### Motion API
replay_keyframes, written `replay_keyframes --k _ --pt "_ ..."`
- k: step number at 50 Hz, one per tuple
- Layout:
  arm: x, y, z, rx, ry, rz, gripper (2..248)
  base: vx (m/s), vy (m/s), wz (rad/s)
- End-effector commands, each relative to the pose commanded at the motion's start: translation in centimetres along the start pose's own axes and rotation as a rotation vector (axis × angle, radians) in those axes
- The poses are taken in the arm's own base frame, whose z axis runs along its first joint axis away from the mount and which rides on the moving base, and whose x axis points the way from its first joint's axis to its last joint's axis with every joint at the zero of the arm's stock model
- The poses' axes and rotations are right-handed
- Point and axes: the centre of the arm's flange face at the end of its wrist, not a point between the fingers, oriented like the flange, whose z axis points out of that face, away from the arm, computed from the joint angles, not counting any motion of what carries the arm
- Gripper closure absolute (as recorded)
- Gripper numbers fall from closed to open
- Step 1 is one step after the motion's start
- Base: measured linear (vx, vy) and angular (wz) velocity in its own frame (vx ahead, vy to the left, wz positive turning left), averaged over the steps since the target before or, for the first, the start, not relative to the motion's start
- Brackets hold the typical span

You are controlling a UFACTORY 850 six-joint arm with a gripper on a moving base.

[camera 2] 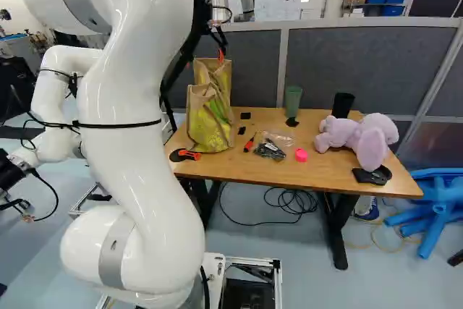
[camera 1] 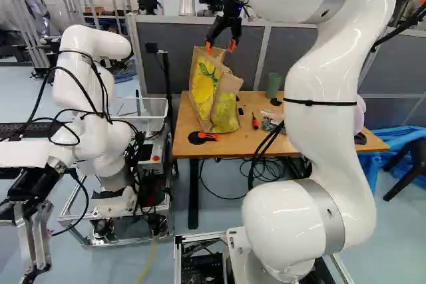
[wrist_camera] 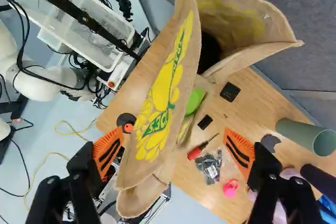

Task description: Pick up the bag on the ground and place it on the table

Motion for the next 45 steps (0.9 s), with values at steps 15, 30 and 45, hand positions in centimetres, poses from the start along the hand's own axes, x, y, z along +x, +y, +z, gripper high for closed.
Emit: replay_keyframes --k 15,30,45 --pt "-0.2 -0.4 -1.8 -0.017 0.026 -0.005 3 0.000 0.000 0.000" --pt "-0.2 -0.5 -2.0 -0.018 0.028 -0.005 3 0.000 0.000 0.000" --pt "-0.2 -0.5 -2.0 -0.018 0.028 -0.005 3 0.000 0.000 0.000"
